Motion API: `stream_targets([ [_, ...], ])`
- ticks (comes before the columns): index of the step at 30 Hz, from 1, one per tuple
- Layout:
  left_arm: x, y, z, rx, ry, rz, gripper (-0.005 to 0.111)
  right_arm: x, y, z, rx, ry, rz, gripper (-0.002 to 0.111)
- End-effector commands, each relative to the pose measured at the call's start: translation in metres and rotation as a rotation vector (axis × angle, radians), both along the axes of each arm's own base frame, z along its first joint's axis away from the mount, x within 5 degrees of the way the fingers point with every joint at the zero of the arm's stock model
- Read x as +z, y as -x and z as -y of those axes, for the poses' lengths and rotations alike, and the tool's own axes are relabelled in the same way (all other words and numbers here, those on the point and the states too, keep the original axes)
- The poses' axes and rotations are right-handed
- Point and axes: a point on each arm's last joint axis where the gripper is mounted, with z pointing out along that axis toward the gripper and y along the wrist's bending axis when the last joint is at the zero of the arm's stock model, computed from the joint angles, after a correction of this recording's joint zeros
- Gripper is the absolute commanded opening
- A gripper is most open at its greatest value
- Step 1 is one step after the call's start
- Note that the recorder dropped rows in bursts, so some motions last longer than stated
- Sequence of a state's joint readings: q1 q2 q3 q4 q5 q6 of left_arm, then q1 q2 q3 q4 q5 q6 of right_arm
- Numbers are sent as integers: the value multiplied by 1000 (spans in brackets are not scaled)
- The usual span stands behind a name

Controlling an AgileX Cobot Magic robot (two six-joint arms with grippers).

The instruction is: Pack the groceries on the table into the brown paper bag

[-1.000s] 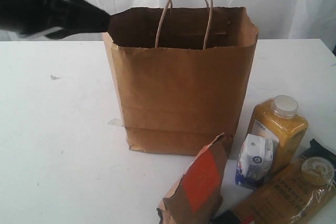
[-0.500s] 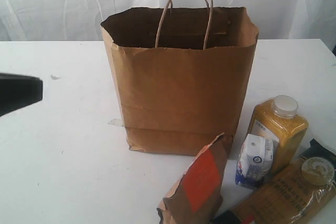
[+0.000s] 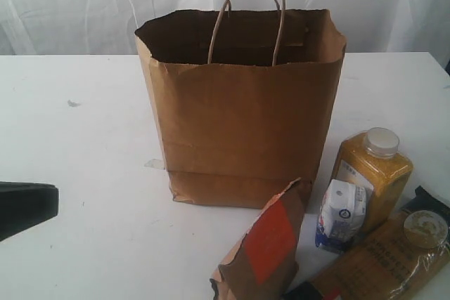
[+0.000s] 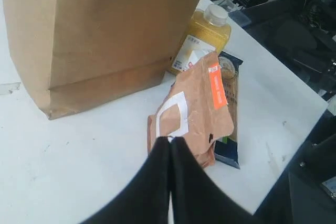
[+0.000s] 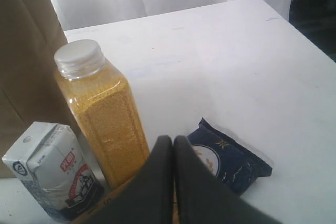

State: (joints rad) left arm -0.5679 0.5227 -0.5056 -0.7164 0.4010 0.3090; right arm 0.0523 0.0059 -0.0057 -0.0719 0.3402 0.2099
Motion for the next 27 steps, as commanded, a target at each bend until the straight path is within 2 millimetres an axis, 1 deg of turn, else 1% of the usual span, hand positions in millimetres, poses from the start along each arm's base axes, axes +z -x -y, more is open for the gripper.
stream_targets([
  [1,5,-5,-2,70,61,51,0,-1,0,0,-6,-1,5,0],
  [9,14,-14,-7,175,123,134,0,-1,0,0,-6,-1,5,0],
  [11,9,-16,-11,219,122,170,0,-1,0,0,-6,-1,5,0],
  [12,5,-15,-15,231,83,224,0,-1,0,0,-6,-1,5,0],
  [13,2,-13,-18,238,69,243,0,-1,0,0,-6,-1,5,0],
  [16,-11,-6,-28,297,88,263,0,-1,0,0,-6,-1,5,0],
  [18,-24,0,-34,324,96,284,0,-1,0,0,-6,-1,5,0],
  [22,-56,12,-44,347,115,307,0,-1,0,0,-6,-1,5,0],
  [23,-67,15,-47,361,119,309,0,-1,0,0,-6,-1,5,0],
  [26,-90,19,-52,405,105,305,0,-1,0,0,-6,-1,5,0],
  [27,-95,20,-54,425,103,305,0,-1,0,0,-6,-1,5,0],
])
